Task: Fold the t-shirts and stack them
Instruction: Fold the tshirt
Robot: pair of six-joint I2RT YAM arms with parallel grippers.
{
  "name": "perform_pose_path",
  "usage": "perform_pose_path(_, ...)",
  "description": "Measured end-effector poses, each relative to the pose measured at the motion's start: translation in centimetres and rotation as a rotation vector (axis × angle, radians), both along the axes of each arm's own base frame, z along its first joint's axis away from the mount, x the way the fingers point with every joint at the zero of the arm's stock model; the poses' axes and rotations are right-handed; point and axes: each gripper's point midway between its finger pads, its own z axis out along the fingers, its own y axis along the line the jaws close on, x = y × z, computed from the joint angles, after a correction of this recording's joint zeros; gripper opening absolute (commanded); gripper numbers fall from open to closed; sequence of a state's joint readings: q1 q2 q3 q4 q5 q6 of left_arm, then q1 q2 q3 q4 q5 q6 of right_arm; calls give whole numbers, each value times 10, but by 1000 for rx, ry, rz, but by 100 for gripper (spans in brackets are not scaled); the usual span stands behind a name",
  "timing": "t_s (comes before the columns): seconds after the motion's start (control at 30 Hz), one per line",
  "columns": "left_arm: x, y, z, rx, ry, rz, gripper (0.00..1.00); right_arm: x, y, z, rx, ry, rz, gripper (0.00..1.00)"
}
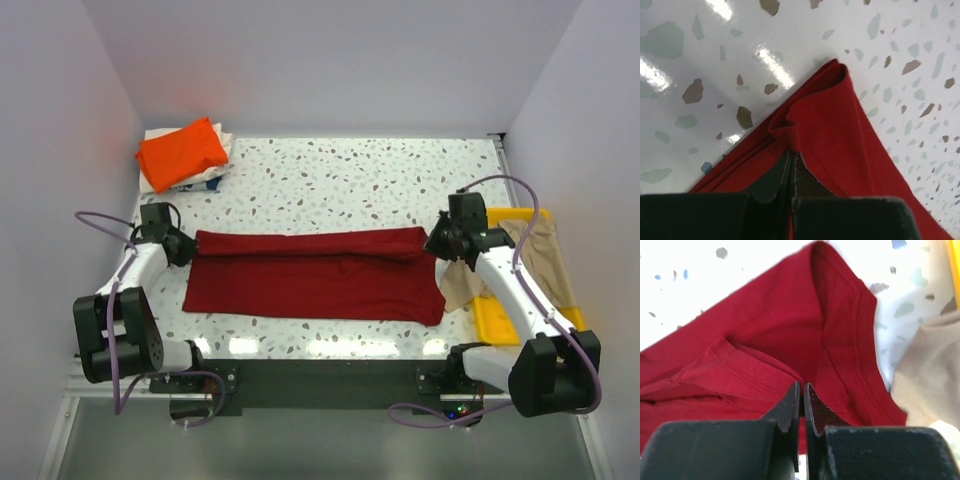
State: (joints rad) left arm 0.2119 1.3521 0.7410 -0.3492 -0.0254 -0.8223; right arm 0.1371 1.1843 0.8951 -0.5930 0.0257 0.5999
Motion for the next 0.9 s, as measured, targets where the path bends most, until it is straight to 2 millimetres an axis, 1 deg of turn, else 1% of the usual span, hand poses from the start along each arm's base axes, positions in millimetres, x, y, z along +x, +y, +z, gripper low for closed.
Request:
perform_pose_path(0.03,-4,-1,-5,-6,11,-1,0,-5,0,-5,1,12,2,1)
perform_pose_path(0.07,-9,-1,-10,-11,23,-1,0,-9,0,-10,1,24,3,5)
perform_pose_path(0.1,-14,-3,-14,-21,33,-3,6,-14,0,-17,5,37,6,9)
perform_pose_path(0.13,-17,-4,-18,-27,43,-3,14,-21,0,-26,8,55,9,17)
perform_pose_path(0.17,-22,-5,-23,-35,53,-7,31,-28,0,-34,9,76,11,23)
perform_pose_path(0.2,-26,-7,-26,-41,57,-15,38,-35,1,-42,13,98,14,27)
perform_pose_path(0.23,-29,-9,-29,-50,62,-17,42,-41,2,-48,23,116,20,34)
perform_pose_path(0.27,-32,-11,-31,-57,62,-19,48,-44,3,-51,25,128,25,36)
perform_pose_path(0.3,-34,-12,-31,-62,59,-24,51,-46,4,-53,33,135,31,38)
perform_pose_path(0.37,-35,-14,-30,-69,51,-31,54,-44,7,-50,44,118,44,43)
perform_pose_path(0.43,-33,-14,-26,-70,34,-38,54,-41,8,-45,47,101,55,47)
perform_pose_path(0.57,-29,-14,-16,-67,-3,-49,53,-30,14,-34,56,57,84,48)
perform_pose_path(0.63,-26,-13,-9,-61,-24,-56,52,-19,21,-29,56,41,104,48)
perform_pose_path(0.73,-20,-12,0,-47,-48,-71,52,0,40,-27,38,36,157,47)
perform_pose_path(0.83,-15,-11,7,-32,-65,-90,52,23,71,-32,18,35,233,47)
perform_pose_path(0.9,-11,-11,12,-21,-75,-106,52,37,87,-39,3,36,268,47)
